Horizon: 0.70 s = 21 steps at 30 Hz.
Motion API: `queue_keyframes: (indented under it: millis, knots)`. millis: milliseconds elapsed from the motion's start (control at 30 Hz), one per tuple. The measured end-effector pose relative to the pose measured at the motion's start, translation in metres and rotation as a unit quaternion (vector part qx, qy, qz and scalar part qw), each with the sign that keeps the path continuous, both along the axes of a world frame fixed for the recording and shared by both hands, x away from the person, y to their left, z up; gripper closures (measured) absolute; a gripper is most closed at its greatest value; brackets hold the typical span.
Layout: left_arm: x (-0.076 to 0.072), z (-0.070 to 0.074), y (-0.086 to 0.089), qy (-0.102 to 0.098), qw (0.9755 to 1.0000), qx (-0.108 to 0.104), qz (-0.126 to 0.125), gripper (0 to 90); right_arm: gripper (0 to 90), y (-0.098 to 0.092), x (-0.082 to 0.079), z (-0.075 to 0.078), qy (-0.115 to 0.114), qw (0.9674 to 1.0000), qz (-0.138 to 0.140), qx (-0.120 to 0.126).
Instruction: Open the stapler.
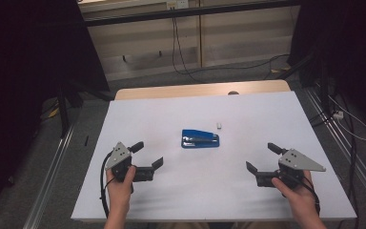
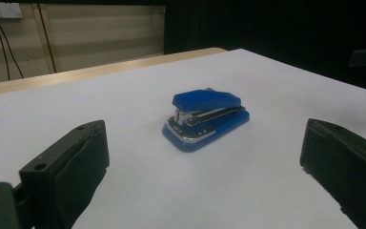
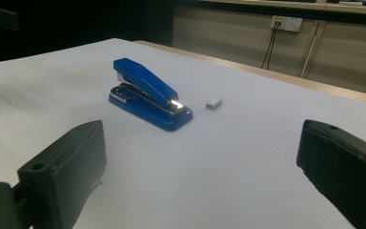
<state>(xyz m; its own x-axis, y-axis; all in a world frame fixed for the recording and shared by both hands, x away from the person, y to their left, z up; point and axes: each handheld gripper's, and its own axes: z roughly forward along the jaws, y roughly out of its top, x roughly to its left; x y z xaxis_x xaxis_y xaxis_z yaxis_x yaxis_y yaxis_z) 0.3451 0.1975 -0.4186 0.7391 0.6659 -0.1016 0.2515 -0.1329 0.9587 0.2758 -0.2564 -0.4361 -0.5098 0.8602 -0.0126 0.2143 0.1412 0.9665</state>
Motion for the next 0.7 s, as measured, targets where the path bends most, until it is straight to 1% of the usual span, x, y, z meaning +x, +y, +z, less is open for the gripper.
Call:
queue_keyframes:
  millis: [33, 67, 100, 267, 300, 333, 367, 400, 500, 533, 633, 700]
  knots:
    - [0.003, 0.0, -0.002, 0.002, 1.0, -0.005, -0.001, 2.5, 2.9, 0.001, 0.001, 0.0, 0.003, 1.0, 0.001, 0.001]
    - [0.003, 0.0, -0.002, 0.002, 1.0, -0.005, -0.001, 2.5, 2.9, 0.001, 0.001, 0.0, 0.003, 1.0, 0.001, 0.001]
    - [0.006, -0.001, -0.004, 0.004, 1.0, -0.004, 0.001, 2.6, 3.1, 0.002, 0.005, 0.001, 0.001, 1.0, 0.002, 0.004]
    - [0.013, -0.002, -0.011, 0.008, 0.9999, -0.003, -0.006, 2.6, 2.8, 0.008, 0.014, 0.003, 0.0, 1.0, 0.006, 0.006]
    - [0.015, -0.002, -0.014, 0.01, 0.9999, -0.001, -0.011, 2.5, 2.8, 0.009, 0.015, 0.003, 0.0, 0.9999, 0.008, 0.007]
    - [0.015, -0.002, -0.014, 0.01, 0.9999, -0.001, -0.011, 2.5, 2.8, 0.009, 0.015, 0.003, 0.0, 0.9999, 0.008, 0.007]
    - [0.018, -0.003, -0.018, 0.012, 0.9998, 0.001, -0.016, 2.5, 2.8, 0.012, 0.018, 0.003, 0.001, 1.0, 0.009, 0.002]
    - [0.018, -0.003, -0.018, 0.012, 0.9998, 0.001, -0.016, 2.5, 2.9, 0.014, 0.02, 0.003, 0.002, 0.9999, 0.011, 0.002]
    - [0.021, -0.004, -0.025, 0.012, 0.9997, 0.013, -0.019, 2.6, 2.7, 0.016, 0.023, 0.003, 0.005, 0.9999, 0.012, 0.003]
    - [0.023, -0.004, -0.029, 0.012, 0.9994, 0.021, -0.026, 2.6, 2.6, 0.018, 0.026, 0.001, 0.01, 0.9998, 0.015, 0.001]
    - [0.026, -0.004, -0.033, 0.012, 0.9992, 0.022, -0.03, 2.7, 2.5, 0.021, 0.029, 0.0, 0.013, 0.9998, 0.018, 0.0]
    - [0.03, -0.005, -0.036, 0.016, 0.9992, 0.017, -0.032, 2.7, 2.6, 0.025, 0.034, 0.0, 0.015, 0.9996, 0.022, -0.004]
